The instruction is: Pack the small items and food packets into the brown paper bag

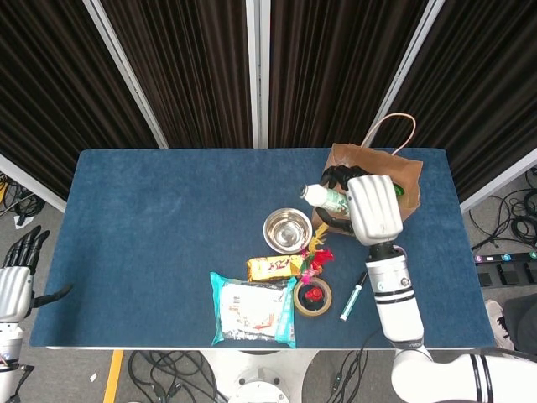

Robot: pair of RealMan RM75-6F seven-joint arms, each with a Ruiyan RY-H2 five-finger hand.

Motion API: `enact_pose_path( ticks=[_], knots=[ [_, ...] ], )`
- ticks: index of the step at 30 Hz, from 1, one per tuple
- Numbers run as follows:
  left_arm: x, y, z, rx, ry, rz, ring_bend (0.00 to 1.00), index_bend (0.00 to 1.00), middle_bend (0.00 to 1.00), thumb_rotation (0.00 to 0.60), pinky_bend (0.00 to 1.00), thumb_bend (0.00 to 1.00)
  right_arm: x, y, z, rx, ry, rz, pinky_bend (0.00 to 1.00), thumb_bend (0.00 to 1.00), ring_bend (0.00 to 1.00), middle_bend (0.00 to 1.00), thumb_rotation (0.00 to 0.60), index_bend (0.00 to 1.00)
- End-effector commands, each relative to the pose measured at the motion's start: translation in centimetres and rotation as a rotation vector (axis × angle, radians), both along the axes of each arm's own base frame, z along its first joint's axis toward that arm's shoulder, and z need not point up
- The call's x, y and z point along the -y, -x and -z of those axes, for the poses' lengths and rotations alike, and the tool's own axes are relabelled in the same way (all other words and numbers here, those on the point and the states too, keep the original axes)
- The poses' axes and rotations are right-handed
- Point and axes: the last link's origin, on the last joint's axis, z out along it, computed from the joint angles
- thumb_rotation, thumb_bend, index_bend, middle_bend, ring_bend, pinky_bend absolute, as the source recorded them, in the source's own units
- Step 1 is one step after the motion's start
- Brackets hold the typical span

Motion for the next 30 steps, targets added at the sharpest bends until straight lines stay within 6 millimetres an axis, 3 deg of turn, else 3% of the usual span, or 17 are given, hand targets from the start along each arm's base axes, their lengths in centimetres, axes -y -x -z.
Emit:
enact_pose_path(
  ticks=[1,8,15,21,30],
  knots=[
    [0.0,0.0,0.0,-0.001,0.000,-0.001,0.00,0.08,0.06,0.600,0.12,0.14,0.7,-1.0,-1.1,-0.008,0.063,-0.010,0.70,0.29,0.51,0.54,0.600,0.63],
    [0.0,0.1,0.0,0.003,-0.001,-0.004,0.00,0.08,0.06,0.600,0.12,0.14,3.3,-0.3,-3.4,-0.055,0.220,0.027,0.70,0.29,0.51,0.54,0.600,0.63],
    [-0.1,0.0,0.0,0.001,0.000,0.004,0.00,0.08,0.06,0.600,0.12,0.14,6.6,2.8,-4.7,-0.114,0.318,0.110,0.70,0.30,0.51,0.54,0.600,0.63],
    [-0.3,-0.1,0.2,-0.002,0.005,0.001,0.00,0.08,0.06,0.600,0.12,0.14,8.3,4.9,-4.1,-0.115,0.280,0.171,0.70,0.30,0.51,0.54,0.600,0.63],
    [-0.2,0.2,0.1,-0.003,0.008,-0.012,0.00,0.08,0.06,0.600,0.12,0.14,9.6,6.4,-3.0,-0.050,0.172,0.248,0.70,0.26,0.50,0.53,0.600,0.63]
  ],
)
